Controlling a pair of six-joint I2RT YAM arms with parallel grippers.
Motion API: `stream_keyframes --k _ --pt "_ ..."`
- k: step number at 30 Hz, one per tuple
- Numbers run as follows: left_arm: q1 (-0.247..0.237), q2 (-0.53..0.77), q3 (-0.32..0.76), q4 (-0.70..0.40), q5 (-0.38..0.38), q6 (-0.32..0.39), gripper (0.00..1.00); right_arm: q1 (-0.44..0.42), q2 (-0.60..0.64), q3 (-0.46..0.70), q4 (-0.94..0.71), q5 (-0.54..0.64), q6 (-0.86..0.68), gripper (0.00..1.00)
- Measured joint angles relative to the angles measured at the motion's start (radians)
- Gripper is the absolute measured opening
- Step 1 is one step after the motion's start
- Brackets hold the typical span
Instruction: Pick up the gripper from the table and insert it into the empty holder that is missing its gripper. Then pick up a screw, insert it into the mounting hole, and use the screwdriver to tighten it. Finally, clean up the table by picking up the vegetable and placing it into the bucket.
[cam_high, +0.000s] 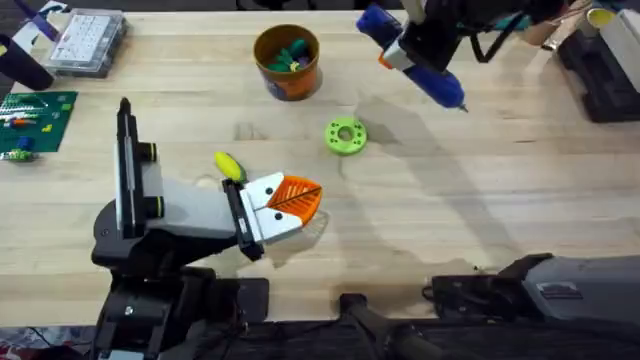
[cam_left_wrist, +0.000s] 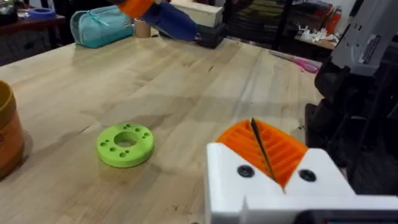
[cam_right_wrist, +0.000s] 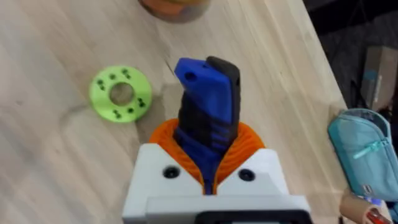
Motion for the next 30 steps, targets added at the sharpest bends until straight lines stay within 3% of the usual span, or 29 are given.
stream_keyframes --k 6,7,18,22,30 --pt "0.000 0.000 0.000 0.000 -0.001 0.000 0.021 -0.080 0.139 0.000 0.004 0.032 -0.121 0.043" --pt "0.000 0.000 0.000 0.000 -0.002 0.000 0.021 -0.112 0.207 0.000 0.006 0.043 -0.183 0.042" --pt "0.000 0.000 0.000 0.000 -0.005 0.000 0.005 -0.140 0.438 0.001 0.059 0.052 -0.556 0.041" --pt "0.000 0.000 0.000 0.000 -0.005 0.000 0.005 -0.140 0.503 0.001 0.059 0.052 -0.609 0.040" --pt "0.000 0.000 0.000 0.001 -0.008 0.000 0.005 -0.140 0.503 0.005 0.061 0.053 -0.629 0.040"
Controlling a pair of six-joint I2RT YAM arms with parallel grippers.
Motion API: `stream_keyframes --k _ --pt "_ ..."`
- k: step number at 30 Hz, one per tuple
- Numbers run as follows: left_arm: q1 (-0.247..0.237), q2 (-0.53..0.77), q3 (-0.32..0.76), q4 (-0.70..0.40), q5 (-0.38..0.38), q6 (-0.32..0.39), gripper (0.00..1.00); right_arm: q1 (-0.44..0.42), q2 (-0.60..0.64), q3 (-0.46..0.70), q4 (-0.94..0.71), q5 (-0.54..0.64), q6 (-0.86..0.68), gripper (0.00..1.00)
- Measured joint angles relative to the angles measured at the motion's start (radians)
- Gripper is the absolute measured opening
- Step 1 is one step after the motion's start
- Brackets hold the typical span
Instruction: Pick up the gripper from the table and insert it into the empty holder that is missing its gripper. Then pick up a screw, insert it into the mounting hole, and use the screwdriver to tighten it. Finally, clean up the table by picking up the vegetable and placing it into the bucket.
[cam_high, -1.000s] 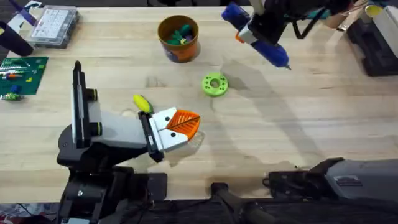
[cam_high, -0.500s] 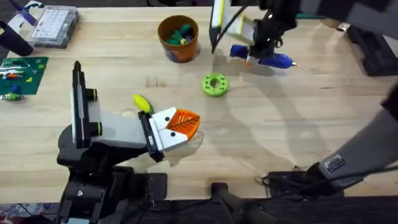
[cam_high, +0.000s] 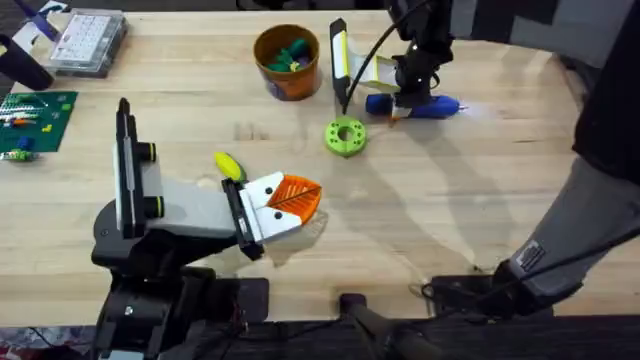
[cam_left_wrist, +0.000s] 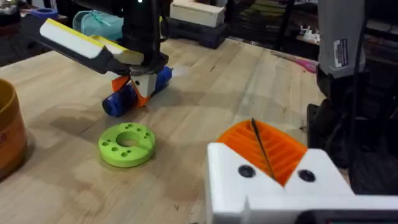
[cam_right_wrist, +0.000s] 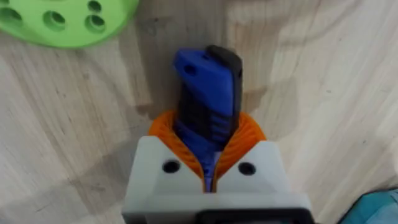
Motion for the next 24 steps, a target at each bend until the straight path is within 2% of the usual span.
stream_keyframes --k 3,4,9,10,12,16,18,21,24 --pt "0.000 0.000 0.000 0.000 0.000 0.000 0.005 0.000 0.000 0.000 0.000 0.000 0.016 0.040" --pt "0.000 0.000 0.000 0.000 -0.001 0.004 0.070 0.000 0.000 0.000 0.000 0.001 0.029 0.083" --pt "0.000 0.000 0.000 0.000 -0.001 0.003 0.851 0.000 -0.044 0.013 -0.048 0.012 0.172 0.834" --pt "0.000 0.000 0.000 -0.001 0.000 0.000 0.943 0.000 -0.059 0.022 -0.069 0.013 0.208 0.944" --pt "0.000 0.000 0.000 0.000 0.000 0.000 0.983 0.000 -0.100 0.054 -0.127 0.011 0.287 0.991" --pt "0.000 0.000 -0.001 0.011 -0.012 -0.003 0.986 0.000 -0.210 0.135 -0.180 -0.007 0.371 0.996" --pt "0.000 0.000 -0.001 0.059 -0.026 -0.022 0.986 0.000 -0.270 0.168 -0.187 -0.019 0.404 0.996" --pt "0.000 0.000 0.002 0.119 -0.082 -0.069 0.986 0.000 -0.360 0.206 -0.190 -0.036 0.502 0.996" --pt "0.000 0.001 0.026 0.087 -0.168 -0.086 0.986 0.000 -0.432 0.231 -0.191 -0.045 0.629 0.996"
